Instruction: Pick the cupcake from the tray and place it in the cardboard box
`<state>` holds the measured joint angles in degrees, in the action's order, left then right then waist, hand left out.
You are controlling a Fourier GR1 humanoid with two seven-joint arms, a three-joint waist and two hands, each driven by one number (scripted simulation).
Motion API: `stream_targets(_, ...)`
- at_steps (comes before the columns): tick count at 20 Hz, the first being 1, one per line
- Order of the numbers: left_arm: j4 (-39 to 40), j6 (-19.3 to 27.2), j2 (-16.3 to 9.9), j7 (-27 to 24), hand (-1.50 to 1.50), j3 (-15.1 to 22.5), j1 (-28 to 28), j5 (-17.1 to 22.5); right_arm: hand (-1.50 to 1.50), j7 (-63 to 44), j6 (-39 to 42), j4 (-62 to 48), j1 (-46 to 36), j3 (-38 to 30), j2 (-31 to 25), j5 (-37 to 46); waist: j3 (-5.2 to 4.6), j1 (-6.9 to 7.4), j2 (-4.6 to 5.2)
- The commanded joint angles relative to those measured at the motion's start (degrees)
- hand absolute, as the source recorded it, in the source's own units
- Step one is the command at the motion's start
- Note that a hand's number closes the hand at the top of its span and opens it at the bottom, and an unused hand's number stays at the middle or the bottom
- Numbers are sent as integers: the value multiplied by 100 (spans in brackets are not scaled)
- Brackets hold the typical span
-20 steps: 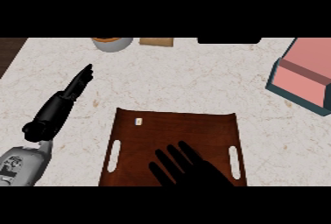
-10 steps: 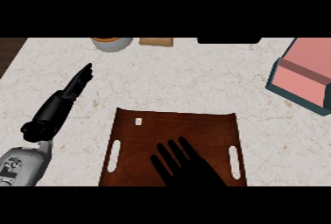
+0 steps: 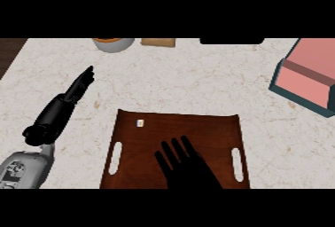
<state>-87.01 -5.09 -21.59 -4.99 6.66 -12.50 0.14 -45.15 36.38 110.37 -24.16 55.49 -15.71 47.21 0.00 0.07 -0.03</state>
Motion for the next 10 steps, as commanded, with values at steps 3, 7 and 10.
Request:
stream_targets(3, -50, -196, 117, 151, 0, -210, -30, -131, -150, 832, -151, -503, 248, -336, 62, 387, 1, 4, 3)
stream_targets(7, 41, -489, 24, -76, 0, -508, 14, -78, -150, 812, 304, -309, 419, -423, 226, 559, -1, -11, 1)
stream_targets(10, -206, -204, 387, 221, 0, -197, -26, -377, -150, 1575, -526, -1328, 362, -510, 106, 898, 2, 7, 7)
